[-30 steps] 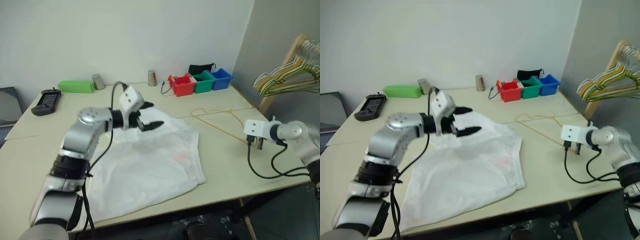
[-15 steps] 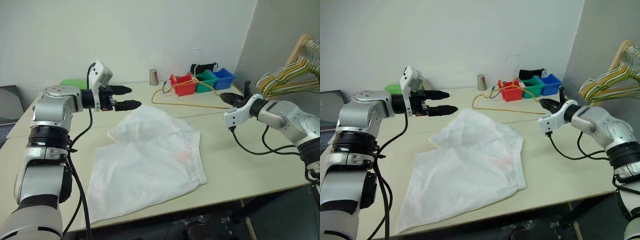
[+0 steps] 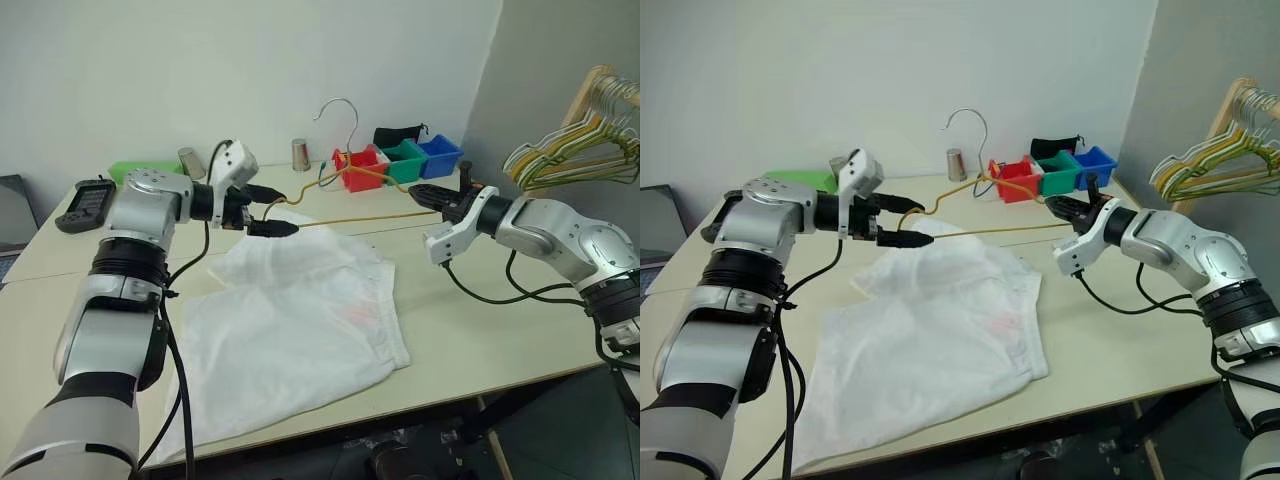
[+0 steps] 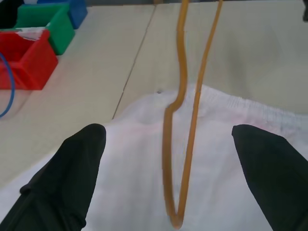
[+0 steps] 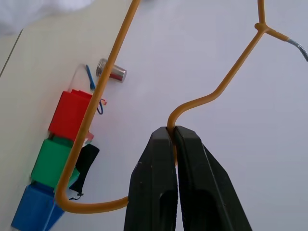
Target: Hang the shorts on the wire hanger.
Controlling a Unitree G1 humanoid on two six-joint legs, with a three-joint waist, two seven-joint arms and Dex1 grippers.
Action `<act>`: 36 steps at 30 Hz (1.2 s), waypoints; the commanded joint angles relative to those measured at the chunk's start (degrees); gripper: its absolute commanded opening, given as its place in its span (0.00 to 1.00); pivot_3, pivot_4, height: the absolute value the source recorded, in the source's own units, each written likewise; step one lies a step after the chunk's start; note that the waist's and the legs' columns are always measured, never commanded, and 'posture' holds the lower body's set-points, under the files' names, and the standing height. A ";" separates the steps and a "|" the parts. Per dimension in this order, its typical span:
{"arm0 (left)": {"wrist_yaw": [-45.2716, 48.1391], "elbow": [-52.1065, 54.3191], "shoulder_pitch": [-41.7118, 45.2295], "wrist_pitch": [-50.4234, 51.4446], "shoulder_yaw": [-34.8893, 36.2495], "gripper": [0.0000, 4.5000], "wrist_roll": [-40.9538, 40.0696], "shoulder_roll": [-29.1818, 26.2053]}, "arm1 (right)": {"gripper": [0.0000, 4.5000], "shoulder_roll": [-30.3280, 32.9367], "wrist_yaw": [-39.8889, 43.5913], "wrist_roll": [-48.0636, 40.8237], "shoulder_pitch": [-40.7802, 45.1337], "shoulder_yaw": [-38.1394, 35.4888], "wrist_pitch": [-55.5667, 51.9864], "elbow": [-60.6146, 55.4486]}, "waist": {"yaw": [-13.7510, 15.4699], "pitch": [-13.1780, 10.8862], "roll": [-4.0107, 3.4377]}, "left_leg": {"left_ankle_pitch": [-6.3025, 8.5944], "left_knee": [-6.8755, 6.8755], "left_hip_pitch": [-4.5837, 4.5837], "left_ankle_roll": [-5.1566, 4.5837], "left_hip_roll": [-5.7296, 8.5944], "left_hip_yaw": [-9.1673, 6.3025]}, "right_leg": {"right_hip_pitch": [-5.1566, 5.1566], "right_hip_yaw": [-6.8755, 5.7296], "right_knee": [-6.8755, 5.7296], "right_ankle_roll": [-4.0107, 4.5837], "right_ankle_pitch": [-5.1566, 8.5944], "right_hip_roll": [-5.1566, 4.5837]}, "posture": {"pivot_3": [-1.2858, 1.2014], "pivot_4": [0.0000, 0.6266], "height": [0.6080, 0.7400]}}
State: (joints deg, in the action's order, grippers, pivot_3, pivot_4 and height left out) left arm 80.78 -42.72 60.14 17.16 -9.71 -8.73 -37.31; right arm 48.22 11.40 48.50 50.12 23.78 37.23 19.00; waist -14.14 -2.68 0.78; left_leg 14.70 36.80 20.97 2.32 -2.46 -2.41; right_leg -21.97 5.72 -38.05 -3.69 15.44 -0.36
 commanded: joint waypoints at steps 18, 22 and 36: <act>-1.11 1.89 -1.95 -3.67 0.31 0.33 3.24 1.02 | 0.00 -0.37 0.44 0.32 0.71 -1.90 -0.39 -3.30 | -0.39 0.00 0.00 | 0.00 -0.01 -0.01 0.00 0.00 -0.01 | 0.00 0.00 -0.01 0.05 -0.02 0.00 | 0.45 0.00 1.00; -1.15 2.43 -2.57 -3.64 0.32 0.14 3.20 0.80 | 0.00 -0.79 0.49 0.41 1.01 -1.80 -0.42 -3.06 | -0.34 0.00 0.00 | 0.00 -0.01 -0.01 0.00 0.00 -0.01 | 0.00 0.00 -0.01 0.23 -0.12 0.00 | 0.45 0.00 1.00; -3.25 2.33 -2.25 -5.93 0.16 0.01 4.46 1.15 | 0.00 -1.37 4.33 -3.12 -0.13 -2.21 -0.84 -2.48 | -0.35 0.00 0.01 | 0.00 0.00 0.00 0.00 0.00 -0.01 | 0.00 0.00 -0.01 0.24 -0.13 0.00 | 0.45 0.00 1.00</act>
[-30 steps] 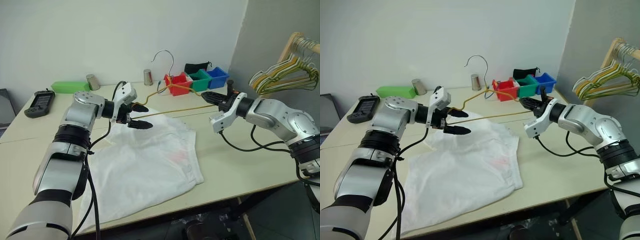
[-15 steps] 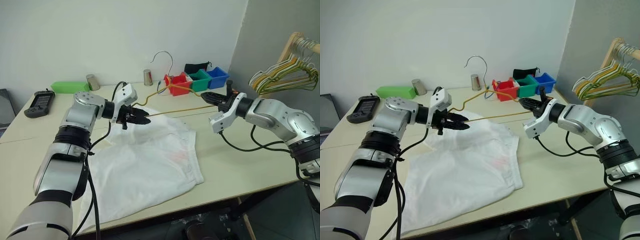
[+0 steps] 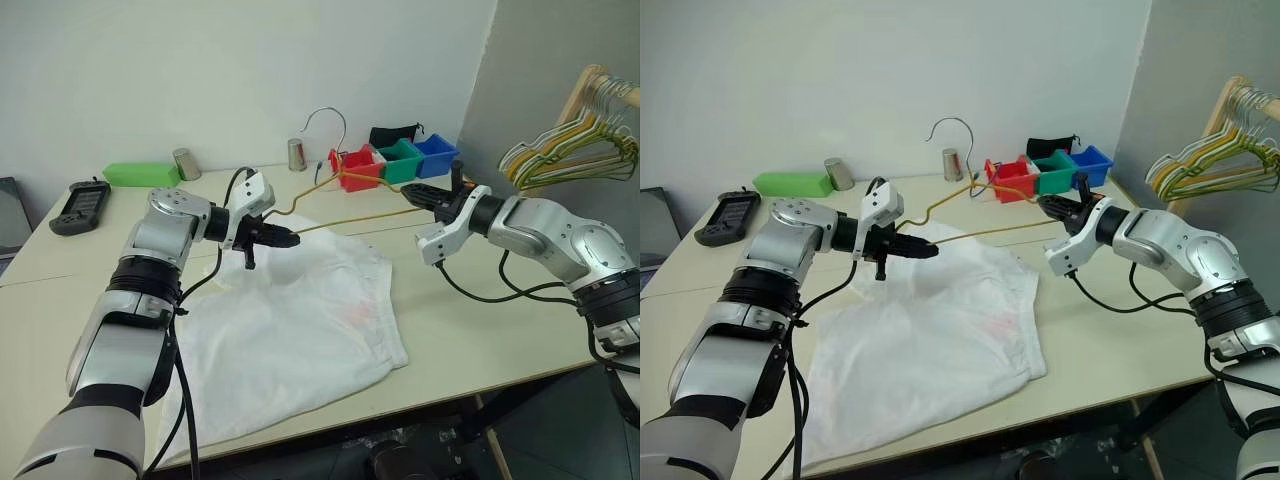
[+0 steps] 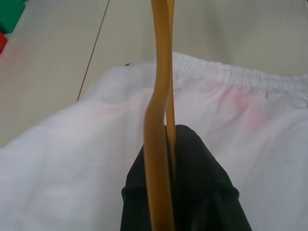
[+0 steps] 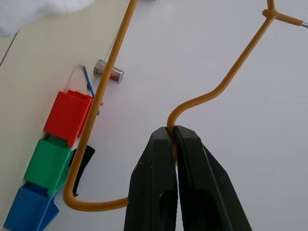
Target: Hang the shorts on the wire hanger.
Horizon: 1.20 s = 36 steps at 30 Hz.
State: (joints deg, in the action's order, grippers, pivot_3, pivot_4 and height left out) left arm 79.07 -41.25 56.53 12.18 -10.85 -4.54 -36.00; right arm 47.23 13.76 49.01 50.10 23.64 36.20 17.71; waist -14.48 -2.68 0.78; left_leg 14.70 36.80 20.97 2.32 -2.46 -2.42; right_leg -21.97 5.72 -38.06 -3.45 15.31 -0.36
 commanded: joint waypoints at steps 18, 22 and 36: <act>-18.04 5.84 -6.56 -33.65 -2.90 0.00 13.69 -0.83 | 0.69 -2.71 39.07 -40.56 -7.78 -10.52 -41.79 -14.87 | 0.26 0.01 0.01 | 0.00 0.06 -0.04 0.00 0.00 -0.28 | 0.19 -0.18 0.01 0.03 -0.02 -0.01 | 0.45 0.00 1.00; -22.52 7.48 -6.79 -39.49 -2.98 0.00 15.73 -0.08 | 0.69 -3.51 40.10 -40.23 -7.18 -9.66 -44.55 -11.44 | 0.61 0.01 0.01 | 0.00 0.08 -0.02 0.00 0.01 -0.26 | 0.20 -0.18 0.02 0.02 -0.02 -0.03 | 0.45 0.00 1.00; -28.34 3.96 -8.52 -45.87 -4.21 0.00 22.22 -2.99 | 0.69 -1.03 47.23 -41.23 -5.79 -10.34 -49.07 -11.15 | 0.40 0.00 -0.01 | 0.01 0.04 -0.04 -0.01 0.02 -0.27 | 0.18 -0.20 0.01 -0.07 0.03 -0.02 | 0.46 0.00 1.00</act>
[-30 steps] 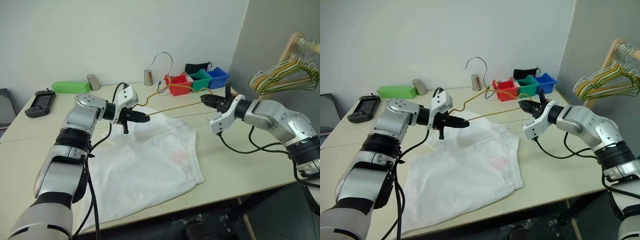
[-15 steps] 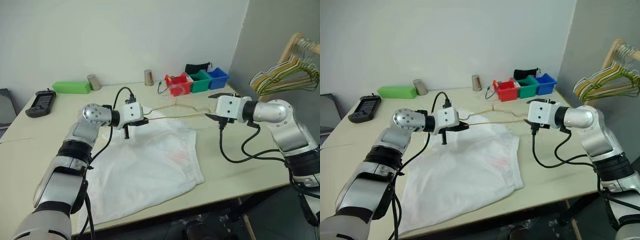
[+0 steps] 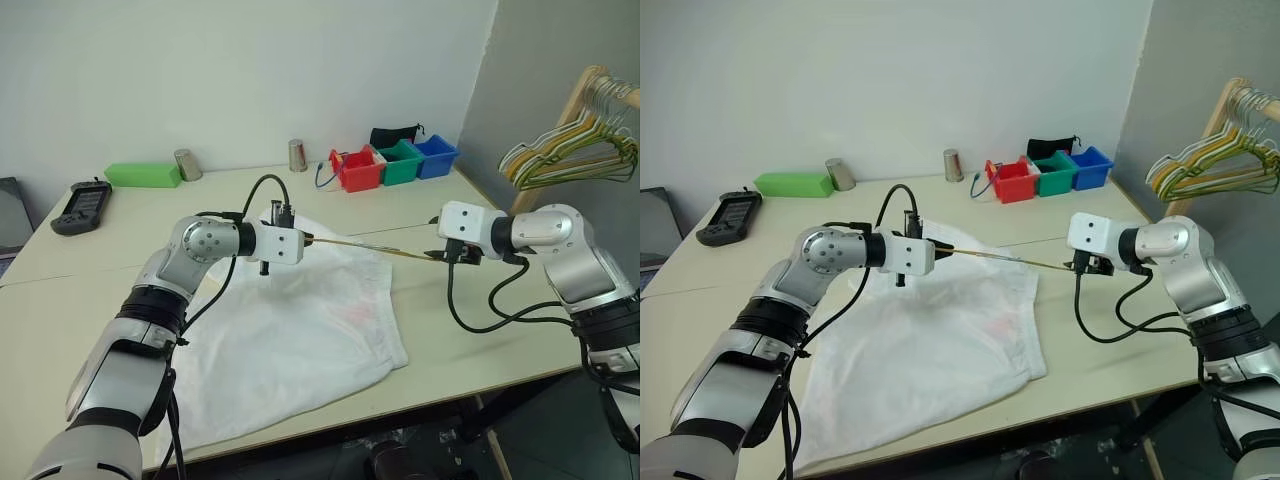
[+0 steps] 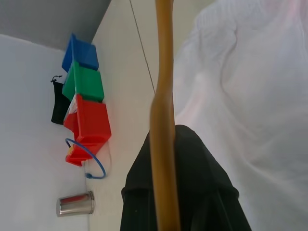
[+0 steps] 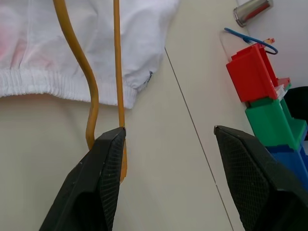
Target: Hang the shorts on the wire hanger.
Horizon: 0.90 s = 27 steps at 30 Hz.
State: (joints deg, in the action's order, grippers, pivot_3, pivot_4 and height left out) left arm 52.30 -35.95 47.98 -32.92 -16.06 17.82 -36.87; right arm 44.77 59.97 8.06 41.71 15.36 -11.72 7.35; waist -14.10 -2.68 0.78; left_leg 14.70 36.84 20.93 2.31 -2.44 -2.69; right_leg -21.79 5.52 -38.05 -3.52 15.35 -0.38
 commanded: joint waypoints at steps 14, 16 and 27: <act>-4.89 -8.09 5.37 -3.46 0.34 0.00 0.80 0.10 | 0.69 0.22 0.10 0.33 -0.15 -0.71 -4.65 -5.25 | 0.99 -0.01 -0.02 | 0.01 0.06 0.07 0.03 0.01 0.03 | -0.01 -0.03 0.01 -0.21 0.12 -0.02 | 0.45 0.01 1.00; -4.23 -7.15 5.37 -3.30 0.57 0.00 0.11 0.61 | 0.69 0.37 -1.95 2.50 0.55 0.01 -2.12 -2.40 | 1.08 -0.02 -0.02 | 0.01 0.04 0.06 0.03 0.00 0.04 | -0.03 -0.01 -0.01 -0.21 0.12 -0.01 | 0.45 0.01 1.00; -2.60 -0.57 3.95 -0.97 0.96 0.00 -2.18 1.24 | 0.69 -2.42 -4.81 5.15 3.01 0.69 -0.49 4.00 | 0.70 -0.02 -0.03 | 0.01 0.01 0.05 0.02 0.00 0.04 | -0.07 0.01 -0.04 -0.19 0.11 0.00 | 0.45 0.00 1.00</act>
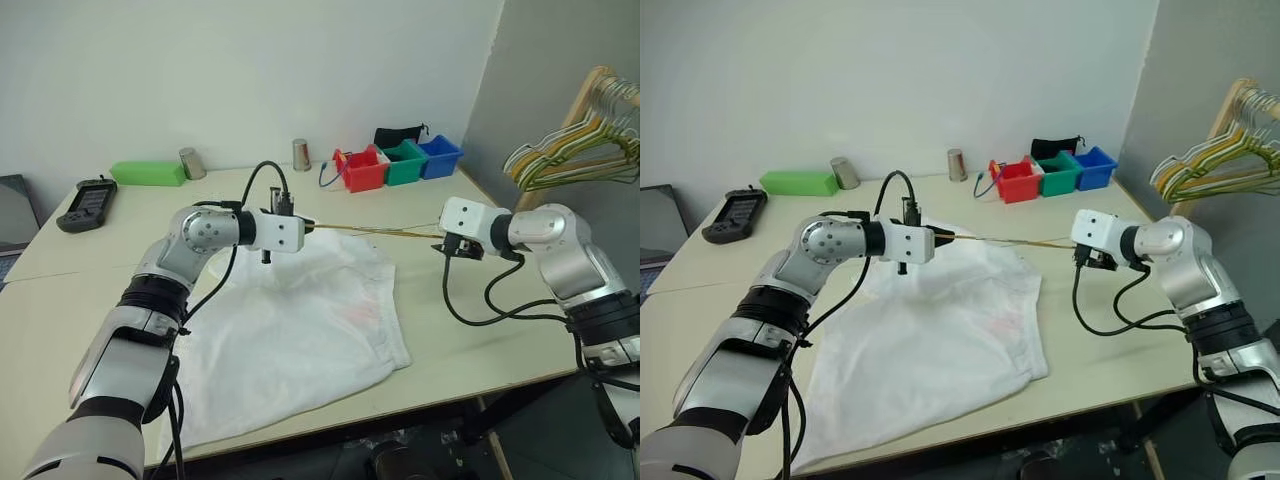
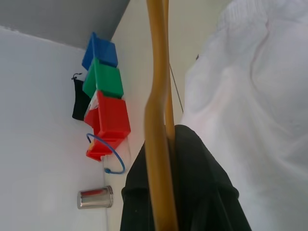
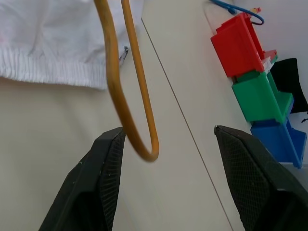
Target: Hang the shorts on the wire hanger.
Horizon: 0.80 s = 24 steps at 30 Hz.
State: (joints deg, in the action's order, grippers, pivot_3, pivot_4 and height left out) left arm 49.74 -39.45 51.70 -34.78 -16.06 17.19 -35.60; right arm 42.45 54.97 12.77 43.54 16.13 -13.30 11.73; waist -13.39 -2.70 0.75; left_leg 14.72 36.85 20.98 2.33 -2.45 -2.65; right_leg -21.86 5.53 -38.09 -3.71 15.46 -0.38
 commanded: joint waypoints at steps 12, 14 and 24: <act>-0.05 6.75 -2.13 2.83 1.02 0.00 -1.80 -0.64 | 0.49 -0.85 -0.41 2.19 2.74 1.38 5.68 1.35 | 0.20 0.00 0.00 | 0.00 0.00 -0.01 0.00 0.00 -0.02 | 0.02 0.00 0.00 0.01 0.00 0.00 | 0.46 0.00 1.00; 0.00 7.14 -2.35 3.25 1.05 0.00 -1.78 -0.73 | 0.37 -0.54 -0.76 3.24 2.96 1.62 7.49 1.83 | 0.34 0.00 0.00 | 0.00 0.01 0.00 0.00 0.00 -0.02 | 0.02 -0.01 0.00 0.01 -0.01 0.00 | 0.46 0.00 1.00; -0.30 7.41 -2.45 4.07 0.87 0.00 -1.61 -1.05 | 0.01 -0.76 -0.15 4.73 3.04 1.63 10.69 1.22 | 0.68 0.00 0.00 | 0.00 0.02 -0.01 0.00 0.00 -0.01 | 0.02 0.00 0.00 0.01 -0.01 0.00 | 0.46 0.00 1.00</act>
State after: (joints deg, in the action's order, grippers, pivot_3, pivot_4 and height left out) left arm 49.58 -33.80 48.69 -30.51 -15.97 16.24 -36.06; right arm 41.54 55.02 17.26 44.49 18.80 -3.64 13.99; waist -12.71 -2.70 0.75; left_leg 14.72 36.87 20.97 2.33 -2.44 -2.66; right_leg -21.84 5.53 -38.09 -3.67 15.43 -0.38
